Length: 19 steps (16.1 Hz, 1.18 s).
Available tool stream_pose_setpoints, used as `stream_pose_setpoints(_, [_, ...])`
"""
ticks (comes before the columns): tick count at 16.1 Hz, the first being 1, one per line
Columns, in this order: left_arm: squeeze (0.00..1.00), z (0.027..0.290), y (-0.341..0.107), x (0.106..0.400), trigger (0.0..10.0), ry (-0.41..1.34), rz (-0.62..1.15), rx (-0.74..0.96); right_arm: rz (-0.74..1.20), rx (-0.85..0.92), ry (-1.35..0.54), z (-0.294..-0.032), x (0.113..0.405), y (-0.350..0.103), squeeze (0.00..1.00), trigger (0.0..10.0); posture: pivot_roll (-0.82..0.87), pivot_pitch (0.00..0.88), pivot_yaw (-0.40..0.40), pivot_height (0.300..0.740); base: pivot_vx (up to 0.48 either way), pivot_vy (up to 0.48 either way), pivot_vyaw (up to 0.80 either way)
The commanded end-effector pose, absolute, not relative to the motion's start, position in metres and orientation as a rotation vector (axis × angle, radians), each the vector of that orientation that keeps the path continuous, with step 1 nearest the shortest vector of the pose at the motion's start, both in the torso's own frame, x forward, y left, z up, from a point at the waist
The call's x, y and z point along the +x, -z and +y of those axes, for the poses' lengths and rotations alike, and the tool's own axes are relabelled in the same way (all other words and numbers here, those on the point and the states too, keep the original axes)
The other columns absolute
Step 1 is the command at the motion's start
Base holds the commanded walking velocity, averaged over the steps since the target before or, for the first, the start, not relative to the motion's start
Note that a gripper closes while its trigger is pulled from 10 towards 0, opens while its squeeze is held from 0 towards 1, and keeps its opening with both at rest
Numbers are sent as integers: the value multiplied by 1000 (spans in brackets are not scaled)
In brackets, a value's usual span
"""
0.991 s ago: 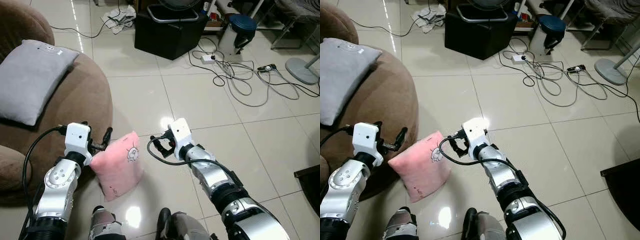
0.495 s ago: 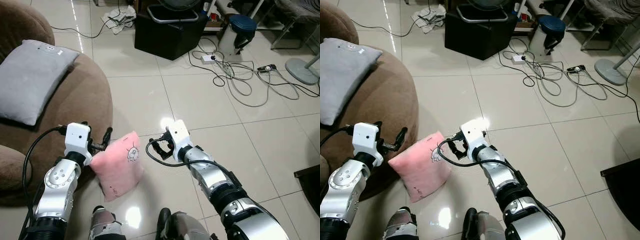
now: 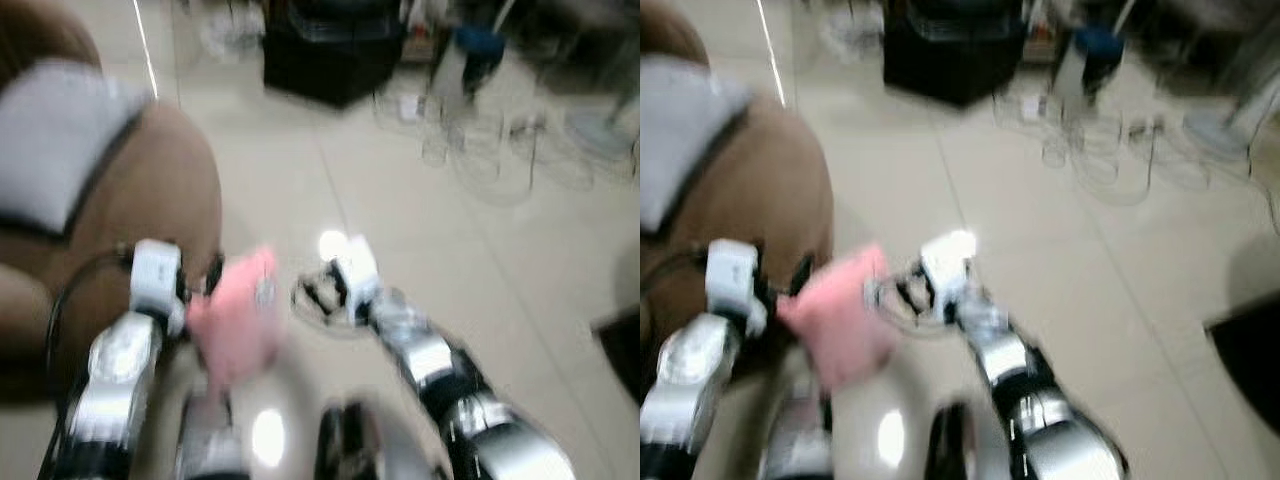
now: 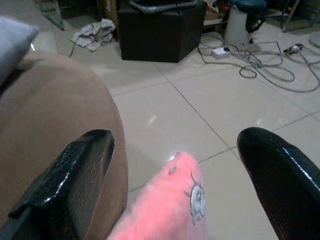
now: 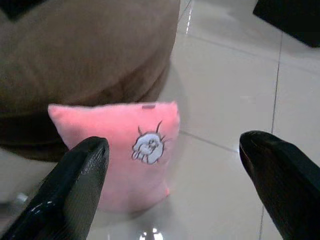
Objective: Move the pillow to the sofa from floor
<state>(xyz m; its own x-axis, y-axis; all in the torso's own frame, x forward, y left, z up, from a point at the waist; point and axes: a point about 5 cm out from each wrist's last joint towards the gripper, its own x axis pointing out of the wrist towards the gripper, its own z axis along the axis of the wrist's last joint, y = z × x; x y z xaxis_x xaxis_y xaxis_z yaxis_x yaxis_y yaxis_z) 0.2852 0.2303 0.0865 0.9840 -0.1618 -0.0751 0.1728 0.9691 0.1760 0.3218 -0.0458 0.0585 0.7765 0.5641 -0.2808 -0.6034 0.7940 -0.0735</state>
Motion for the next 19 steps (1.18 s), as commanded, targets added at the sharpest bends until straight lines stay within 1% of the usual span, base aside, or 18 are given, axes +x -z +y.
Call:
stream_pose_setpoints(1, [0,225,-83,283,10000,194,76,182,288,-163,-625,-51,318,-51,0,10000,283,224,-179,602,0,0,0])
stream_pose_setpoints(4, [0,224,-83,283,10000,197,76,181,288,-162,-623,-51,318,-50,0,10000,282,224,-178,582,0,0,0])
stream_pose_setpoints(6, [0,224,-83,283,10000,200,78,182,284,-156,-619,-50,317,-50,0,10000,282,225,-177,553,0,0,0])
stream_pose_setpoints(9, [0,224,-82,282,10000,200,84,183,255,-125,-615,-51,318,-54,0,10000,282,230,-175,548,0,0,0])
stream_pose_setpoints(11, [0,225,-82,281,10000,198,86,184,271,-139,-615,-50,318,-52,0,10000,282,231,-175,548,0,0,0])
stream_pose_setpoints(13, [0,226,-81,281,10000,188,89,186,302,-169,-621,-50,317,-48,0,10000,282,233,-174,529,0,0,0])
stream_pose_setpoints(15, [0,228,-81,281,10000,176,93,191,294,-151,-633,-49,316,-49,0,10000,282,237,-177,504,0,0,0])
stream_pose_setpoints(17, [0,230,-80,280,10000,161,99,198,273,-140,-622,-52,317,-51,0,10000,280,241,-178,504,0,0,0])
stream_pose_setpoints(19, [0,231,-79,279,10000,152,104,196,287,-174,-621,-54,317,-50,0,10000,278,242,-183,504,0,0,0])
